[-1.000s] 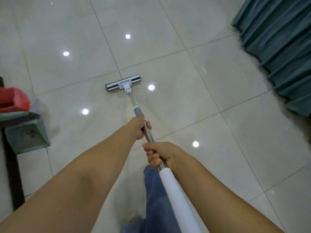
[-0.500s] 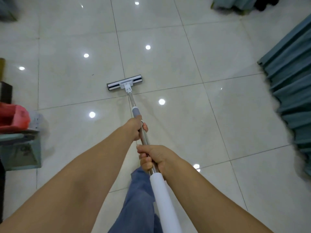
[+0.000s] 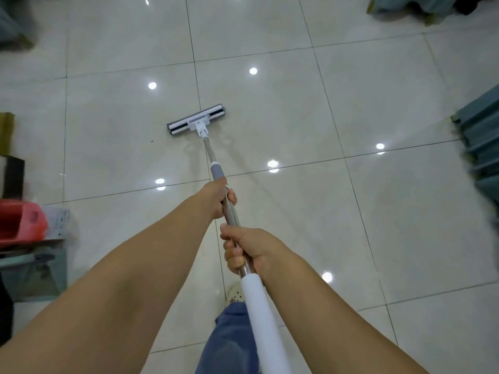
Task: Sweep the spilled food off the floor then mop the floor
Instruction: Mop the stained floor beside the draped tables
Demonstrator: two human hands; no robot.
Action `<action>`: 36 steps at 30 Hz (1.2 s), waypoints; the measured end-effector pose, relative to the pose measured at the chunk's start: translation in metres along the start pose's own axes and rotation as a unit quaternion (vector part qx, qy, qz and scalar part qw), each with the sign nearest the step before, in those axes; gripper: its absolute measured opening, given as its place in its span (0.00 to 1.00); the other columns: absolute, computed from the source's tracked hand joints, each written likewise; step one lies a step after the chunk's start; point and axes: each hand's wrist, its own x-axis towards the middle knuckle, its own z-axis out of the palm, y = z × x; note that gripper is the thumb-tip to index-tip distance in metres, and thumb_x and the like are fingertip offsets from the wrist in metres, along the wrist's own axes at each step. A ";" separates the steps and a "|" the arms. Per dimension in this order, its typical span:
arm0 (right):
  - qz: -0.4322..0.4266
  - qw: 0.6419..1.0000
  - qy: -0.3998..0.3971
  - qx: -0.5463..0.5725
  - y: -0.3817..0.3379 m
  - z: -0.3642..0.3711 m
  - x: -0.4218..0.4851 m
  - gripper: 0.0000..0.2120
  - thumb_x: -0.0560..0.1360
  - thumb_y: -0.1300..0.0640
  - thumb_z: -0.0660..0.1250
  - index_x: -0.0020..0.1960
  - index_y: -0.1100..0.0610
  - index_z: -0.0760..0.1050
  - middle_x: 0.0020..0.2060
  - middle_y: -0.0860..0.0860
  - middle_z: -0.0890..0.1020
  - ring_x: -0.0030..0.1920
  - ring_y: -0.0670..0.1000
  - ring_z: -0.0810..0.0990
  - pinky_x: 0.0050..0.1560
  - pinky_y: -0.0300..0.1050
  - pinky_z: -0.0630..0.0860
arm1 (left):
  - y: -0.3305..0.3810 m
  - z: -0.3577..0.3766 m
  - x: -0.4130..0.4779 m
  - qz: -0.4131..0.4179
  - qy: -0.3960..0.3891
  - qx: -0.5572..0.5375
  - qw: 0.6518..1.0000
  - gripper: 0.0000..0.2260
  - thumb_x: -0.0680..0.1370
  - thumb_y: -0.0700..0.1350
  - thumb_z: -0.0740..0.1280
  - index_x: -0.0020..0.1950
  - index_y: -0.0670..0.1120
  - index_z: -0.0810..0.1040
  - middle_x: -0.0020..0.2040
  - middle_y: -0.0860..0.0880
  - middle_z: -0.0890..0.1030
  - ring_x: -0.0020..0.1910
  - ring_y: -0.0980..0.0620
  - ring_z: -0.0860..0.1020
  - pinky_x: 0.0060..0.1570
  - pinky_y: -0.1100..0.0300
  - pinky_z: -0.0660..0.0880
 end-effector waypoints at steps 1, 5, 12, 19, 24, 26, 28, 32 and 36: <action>-0.001 1.000 -0.005 0.000 -0.008 0.000 0.000 0.11 0.77 0.60 0.67 0.37 0.60 0.70 0.22 0.50 0.68 0.16 0.43 0.63 0.15 0.30 0.60 | 0.005 0.005 0.002 0.004 0.001 -0.001 1.000 0.14 0.82 0.47 0.58 0.38 0.45 0.62 0.29 0.50 0.62 0.15 0.57 0.61 0.17 0.71 0.62; -0.001 1.000 -0.026 0.011 -0.030 -0.016 -0.011 0.12 0.78 0.58 0.65 0.38 0.60 0.68 0.25 0.50 0.66 0.15 0.43 0.63 0.15 0.29 0.60 | 0.008 0.028 -0.003 0.022 0.005 0.002 1.000 0.13 0.82 0.46 0.57 0.38 0.45 0.61 0.29 0.49 0.63 0.13 0.56 0.62 0.17 0.71 0.63; 0.016 0.998 -0.041 0.042 -0.009 -0.091 -0.055 0.11 0.78 0.57 0.64 0.40 0.61 0.69 0.26 0.51 0.67 0.15 0.44 0.65 0.15 0.30 0.62 | -0.065 0.073 -0.043 0.030 0.000 -0.012 0.999 0.15 0.82 0.52 0.57 0.41 0.42 0.66 0.31 0.46 0.70 0.14 0.54 0.71 0.21 0.66 0.75; 0.021 0.998 -0.024 0.052 0.067 -0.215 -0.137 0.12 0.79 0.57 0.64 0.40 0.62 0.69 0.23 0.51 0.69 0.15 0.44 0.65 0.15 0.30 0.62 | -0.208 0.127 -0.111 0.012 -0.030 -0.004 0.999 0.14 0.82 0.49 0.56 0.40 0.42 0.66 0.29 0.47 0.69 0.24 0.53 0.69 0.20 0.66 0.73; 0.017 0.998 -0.001 0.067 0.120 -0.332 -0.212 0.12 0.78 0.55 0.65 0.41 0.62 0.71 0.23 0.51 0.71 0.16 0.45 0.66 0.15 0.32 0.64 | -0.328 0.193 -0.163 -0.021 -0.066 -0.018 0.997 0.13 0.82 0.44 0.58 0.38 0.42 0.65 0.28 0.47 0.66 0.17 0.54 0.66 0.17 0.69 0.68; 0.014 0.997 0.016 0.071 0.142 -0.372 -0.239 0.12 0.78 0.54 0.66 0.41 0.61 0.72 0.24 0.51 0.72 0.17 0.45 0.67 0.15 0.33 0.66 | -0.371 0.216 -0.182 -0.044 -0.079 -0.034 0.995 0.13 0.81 0.45 0.60 0.38 0.43 0.65 0.26 0.48 0.66 0.15 0.55 0.65 0.17 0.70 0.67; 0.008 0.997 0.025 0.077 0.159 -0.403 -0.262 0.12 0.77 0.53 0.66 0.41 0.61 0.72 0.24 0.51 0.72 0.17 0.45 0.68 0.15 0.33 0.66 | -0.407 0.235 -0.199 -0.067 -0.086 -0.062 0.992 0.13 0.80 0.46 0.62 0.39 0.43 0.65 0.28 0.48 0.65 0.16 0.56 0.65 0.17 0.70 0.66; -0.008 0.996 0.040 0.073 0.170 -0.433 -0.281 0.12 0.78 0.54 0.65 0.41 0.61 0.72 0.23 0.51 0.71 0.17 0.44 0.66 0.15 0.32 0.64 | -0.438 0.260 -0.216 -0.074 -0.104 -0.084 0.988 0.13 0.80 0.48 0.63 0.39 0.44 0.64 0.30 0.48 0.64 0.15 0.56 0.64 0.16 0.71 0.66; -0.011 0.999 0.043 0.023 0.148 -0.433 -0.272 0.12 0.79 0.52 0.64 0.42 0.61 0.72 0.23 0.50 0.71 0.18 0.44 0.66 0.16 0.34 0.65 | -0.421 0.272 -0.204 -0.060 -0.094 -0.065 0.992 0.12 0.81 0.47 0.61 0.40 0.44 0.64 0.29 0.48 0.64 0.18 0.56 0.64 0.17 0.71 0.65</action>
